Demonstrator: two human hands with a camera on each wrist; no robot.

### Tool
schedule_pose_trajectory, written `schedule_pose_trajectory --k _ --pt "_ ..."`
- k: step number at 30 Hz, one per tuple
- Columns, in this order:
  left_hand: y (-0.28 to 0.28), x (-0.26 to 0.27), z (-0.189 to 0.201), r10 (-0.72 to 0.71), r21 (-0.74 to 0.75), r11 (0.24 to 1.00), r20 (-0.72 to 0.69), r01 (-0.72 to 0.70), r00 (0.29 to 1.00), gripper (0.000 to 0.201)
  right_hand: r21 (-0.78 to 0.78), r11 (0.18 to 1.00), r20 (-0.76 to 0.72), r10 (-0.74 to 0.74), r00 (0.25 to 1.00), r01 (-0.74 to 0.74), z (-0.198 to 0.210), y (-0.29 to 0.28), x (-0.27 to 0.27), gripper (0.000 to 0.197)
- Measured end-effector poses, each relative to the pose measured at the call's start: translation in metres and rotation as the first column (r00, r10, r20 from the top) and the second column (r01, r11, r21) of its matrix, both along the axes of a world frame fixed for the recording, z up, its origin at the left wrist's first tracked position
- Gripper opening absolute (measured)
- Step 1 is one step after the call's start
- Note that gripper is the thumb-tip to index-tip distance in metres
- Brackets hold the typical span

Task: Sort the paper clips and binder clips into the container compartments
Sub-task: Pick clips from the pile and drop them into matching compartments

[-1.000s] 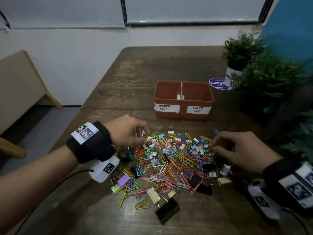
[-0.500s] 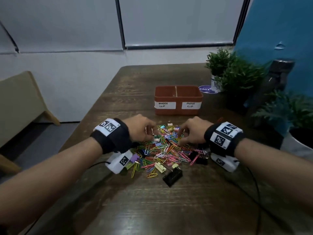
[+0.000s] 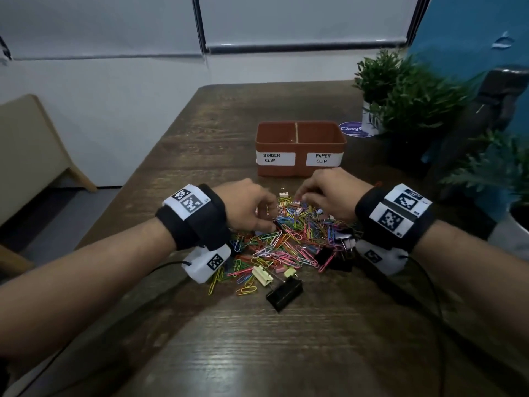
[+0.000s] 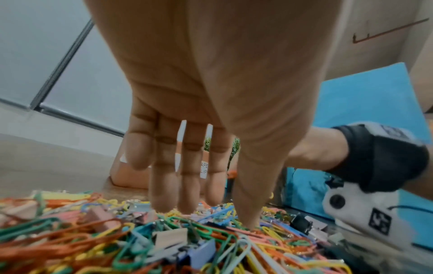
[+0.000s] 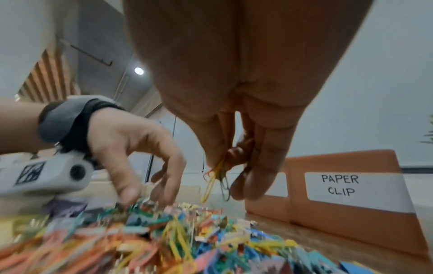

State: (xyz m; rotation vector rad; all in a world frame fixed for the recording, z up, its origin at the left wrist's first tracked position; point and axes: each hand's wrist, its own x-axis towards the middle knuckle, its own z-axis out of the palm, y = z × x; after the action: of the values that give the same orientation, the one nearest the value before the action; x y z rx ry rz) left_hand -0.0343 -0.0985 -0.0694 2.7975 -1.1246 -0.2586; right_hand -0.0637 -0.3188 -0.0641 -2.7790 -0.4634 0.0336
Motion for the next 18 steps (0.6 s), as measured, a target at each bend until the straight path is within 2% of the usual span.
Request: schedule_pose_trajectory --k 3,9,12,16,18 --pt "-0.003 -0.005 -0.001 0.045 0.087 0.995 0.000 -0.045 0.999 0.039 0.048 0.999 0.005 0.000 1.000 0.000 0.006 0.001 0.001 0.020" --pt "-0.012 -0.011 0.002 -0.004 0.136 0.991 0.077 -0.006 0.997 0.040 0.199 0.973 -0.154 -0.088 0.984 0.118 -0.001 0.000 0.004 0.019" --pt "-0.013 -0.009 -0.003 -0.037 0.098 0.995 0.068 0.030 0.997 0.030 0.250 0.951 -0.210 -0.128 0.969 0.180 -0.003 -0.005 0.011 0.017" --pt "-0.011 -0.008 -0.009 -0.128 0.047 0.991 0.096 0.124 0.987 0.006 0.301 0.913 -0.377 -0.151 0.914 0.275 -0.009 -0.002 0.018 0.018" --pt "-0.008 -0.008 -0.008 -0.140 -0.012 0.990 0.089 0.141 0.986 0.003 0.371 0.870 -0.448 -0.140 0.883 0.326 -0.010 0.001 0.017 0.020"
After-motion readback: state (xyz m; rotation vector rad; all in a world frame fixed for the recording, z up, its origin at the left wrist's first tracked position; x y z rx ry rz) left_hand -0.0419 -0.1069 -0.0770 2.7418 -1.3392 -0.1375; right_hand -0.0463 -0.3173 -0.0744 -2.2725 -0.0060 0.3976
